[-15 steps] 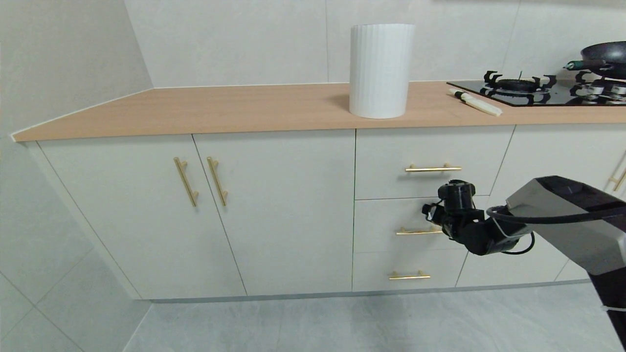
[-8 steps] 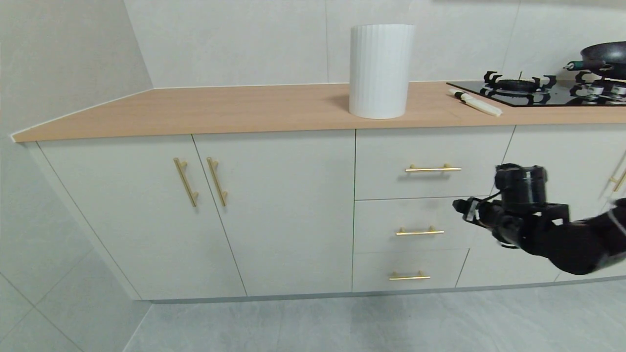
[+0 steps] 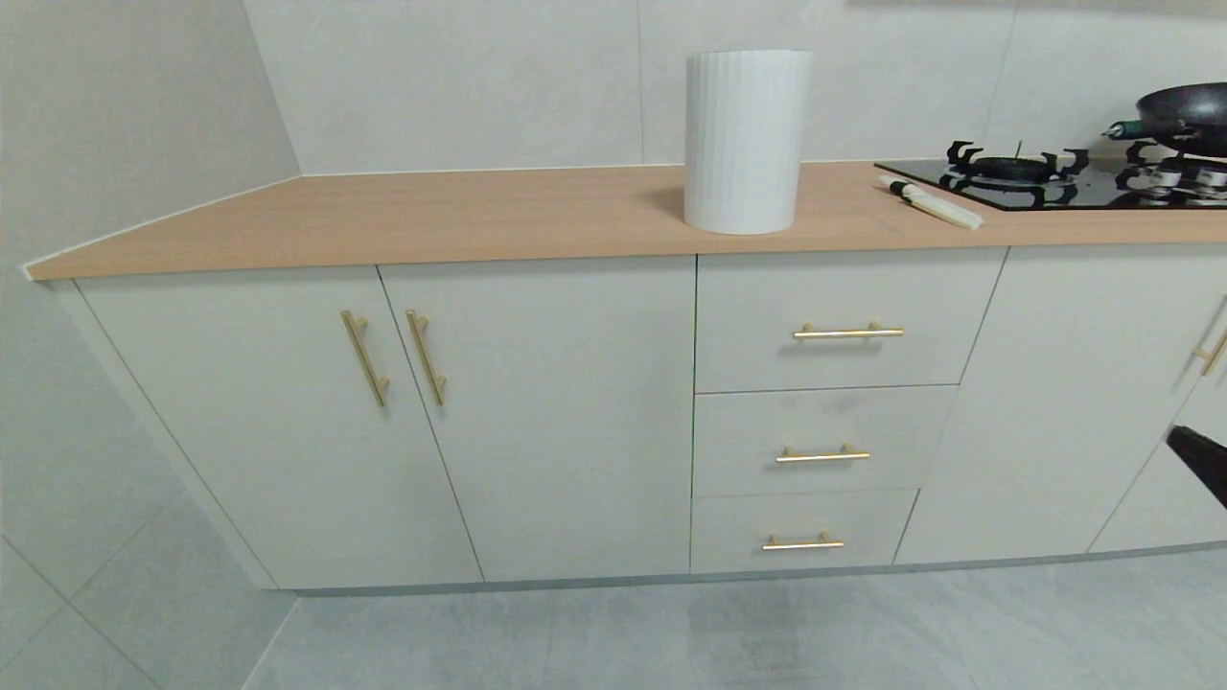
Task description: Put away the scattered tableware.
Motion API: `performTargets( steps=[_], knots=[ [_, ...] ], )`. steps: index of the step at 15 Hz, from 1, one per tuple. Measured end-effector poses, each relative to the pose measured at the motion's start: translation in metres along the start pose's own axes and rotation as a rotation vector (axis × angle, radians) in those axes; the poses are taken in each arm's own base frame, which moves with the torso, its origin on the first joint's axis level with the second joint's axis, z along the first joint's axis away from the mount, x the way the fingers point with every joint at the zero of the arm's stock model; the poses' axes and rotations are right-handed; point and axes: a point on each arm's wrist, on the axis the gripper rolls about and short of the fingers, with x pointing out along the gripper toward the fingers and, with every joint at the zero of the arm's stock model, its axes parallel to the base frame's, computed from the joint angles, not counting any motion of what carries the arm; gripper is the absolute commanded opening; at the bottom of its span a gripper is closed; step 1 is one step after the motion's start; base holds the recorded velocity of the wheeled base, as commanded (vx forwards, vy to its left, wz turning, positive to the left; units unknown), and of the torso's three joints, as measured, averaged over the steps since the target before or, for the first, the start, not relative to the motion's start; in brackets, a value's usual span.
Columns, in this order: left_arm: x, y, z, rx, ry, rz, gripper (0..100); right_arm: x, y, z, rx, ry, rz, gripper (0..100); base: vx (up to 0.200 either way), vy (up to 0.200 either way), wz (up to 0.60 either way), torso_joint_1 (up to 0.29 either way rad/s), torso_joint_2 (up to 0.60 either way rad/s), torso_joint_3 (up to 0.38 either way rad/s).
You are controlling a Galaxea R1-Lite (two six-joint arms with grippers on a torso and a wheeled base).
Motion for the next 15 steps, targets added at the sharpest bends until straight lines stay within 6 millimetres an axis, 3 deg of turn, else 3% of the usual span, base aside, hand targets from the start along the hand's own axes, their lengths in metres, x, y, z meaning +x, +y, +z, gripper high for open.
performTargets(
  steps=[3, 6, 10, 15],
  knots=[
    [0.0, 0.0, 0.0, 0.0, 0.0, 0.0, 100, -0.062, -0.035, -0.03, -0.058, -0.025, -0.055, 100, 0.0, 0.0, 0.0, 0.0, 0.0, 0.0],
    [0.0, 0.0, 0.0, 0.0, 0.0, 0.0, 100, -0.099, -0.053, -0.068, -0.11, -0.03, -0.142, 100, 0.0, 0.0, 0.0, 0.0, 0.0, 0.0],
    [0.0, 0.0, 0.0, 0.0, 0.0, 0.0, 100, -0.111, -0.057, -0.1, -0.124, -0.105, -0.175, 100, 0.0, 0.0, 0.0, 0.0, 0.0, 0.0],
    [0.0, 0.0, 0.0, 0.0, 0.0, 0.0, 100, -0.107, -0.052, -0.116, -0.138, -0.145, 0.089, 100, 0.0, 0.0, 0.0, 0.0, 0.0, 0.0]
  ],
)
